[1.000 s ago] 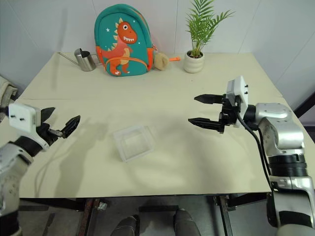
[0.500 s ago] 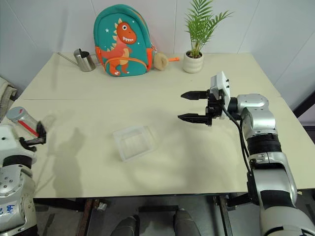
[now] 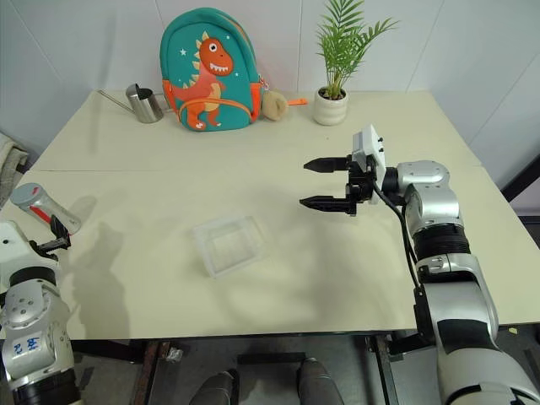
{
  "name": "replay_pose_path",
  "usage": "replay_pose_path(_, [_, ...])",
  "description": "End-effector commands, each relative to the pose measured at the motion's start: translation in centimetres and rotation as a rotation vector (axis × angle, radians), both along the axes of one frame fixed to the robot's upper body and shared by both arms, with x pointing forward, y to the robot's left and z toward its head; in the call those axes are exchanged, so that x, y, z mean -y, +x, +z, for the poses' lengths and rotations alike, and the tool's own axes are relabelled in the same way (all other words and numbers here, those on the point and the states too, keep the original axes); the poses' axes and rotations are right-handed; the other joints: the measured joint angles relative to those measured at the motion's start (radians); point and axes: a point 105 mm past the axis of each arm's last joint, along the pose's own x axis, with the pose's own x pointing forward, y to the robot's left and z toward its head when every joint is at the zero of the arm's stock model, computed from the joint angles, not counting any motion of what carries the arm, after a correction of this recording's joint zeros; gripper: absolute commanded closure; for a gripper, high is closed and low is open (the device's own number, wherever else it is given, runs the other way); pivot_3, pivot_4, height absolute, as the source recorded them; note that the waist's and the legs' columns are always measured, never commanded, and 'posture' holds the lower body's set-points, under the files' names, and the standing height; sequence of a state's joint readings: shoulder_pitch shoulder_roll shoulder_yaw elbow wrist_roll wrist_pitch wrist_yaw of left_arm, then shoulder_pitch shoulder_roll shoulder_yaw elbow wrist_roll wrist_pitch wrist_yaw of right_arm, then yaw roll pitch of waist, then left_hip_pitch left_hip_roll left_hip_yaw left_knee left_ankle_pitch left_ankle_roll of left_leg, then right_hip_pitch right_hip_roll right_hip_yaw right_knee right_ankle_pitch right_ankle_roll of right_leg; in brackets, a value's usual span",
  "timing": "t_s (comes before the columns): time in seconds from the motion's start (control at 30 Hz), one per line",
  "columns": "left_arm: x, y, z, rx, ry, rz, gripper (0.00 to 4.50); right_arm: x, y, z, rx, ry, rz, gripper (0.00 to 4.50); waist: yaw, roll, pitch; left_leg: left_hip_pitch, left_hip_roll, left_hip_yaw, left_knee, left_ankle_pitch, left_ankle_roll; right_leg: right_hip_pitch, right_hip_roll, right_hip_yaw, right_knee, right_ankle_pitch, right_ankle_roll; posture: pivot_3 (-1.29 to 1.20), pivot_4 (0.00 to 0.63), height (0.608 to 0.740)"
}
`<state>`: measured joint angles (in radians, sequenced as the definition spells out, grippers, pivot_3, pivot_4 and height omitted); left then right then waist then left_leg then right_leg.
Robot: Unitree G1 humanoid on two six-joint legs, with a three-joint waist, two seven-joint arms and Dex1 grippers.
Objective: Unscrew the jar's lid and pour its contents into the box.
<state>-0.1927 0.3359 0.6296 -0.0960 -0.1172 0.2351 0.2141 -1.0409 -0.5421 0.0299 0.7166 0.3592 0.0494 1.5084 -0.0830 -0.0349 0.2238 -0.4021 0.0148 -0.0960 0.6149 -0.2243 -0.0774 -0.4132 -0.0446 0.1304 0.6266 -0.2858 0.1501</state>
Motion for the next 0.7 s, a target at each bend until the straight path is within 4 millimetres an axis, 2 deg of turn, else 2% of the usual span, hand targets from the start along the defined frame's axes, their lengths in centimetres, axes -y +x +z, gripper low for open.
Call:
replay_pose_path(0.03, [-0.8, 0.3, 1.2, 0.045, 0.031, 0.026, 0.01, -0.1, -0.4, 1.3, 0.04, 0.006, 0.031, 0.0, 0.001, 0.0, 0.0, 0.0, 0.0, 0.0, 0.0, 0.0, 0.0, 0.0, 0.0, 0.0, 0.0, 0.0, 0.0, 0.0, 0.15, 0.74])
replay_pose_path(0.37, [-1.2, 3.5, 0.7, 0.037, 0.022, -0.006, 0.01, -0.5, -0.4, 1.1, 0.04, 0.008, 0.038, 0.0, 0.0, 0.0, 0.0, 0.0, 0.0, -0.001, 0.0, 0.0, 0.0, 0.0, 0.0, -0.001, 0.001, 0.0, 0.0, 0.0, 0.15, 0.74])
replay_pose_path(0.7, [-1.5, 4.7, 0.6, 0.063, 0.006, -0.003, 0.01, -0.2, -0.5, 1.1, 0.037, 0.007, 0.02, 0.0, 0.001, 0.0, 0.0, 0.0, 0.0, -0.001, 0.0, 0.0, -0.001, 0.0, 0.0, -0.001, 0.001, 0.0, 0.0, 0.0, 0.15, 0.74])
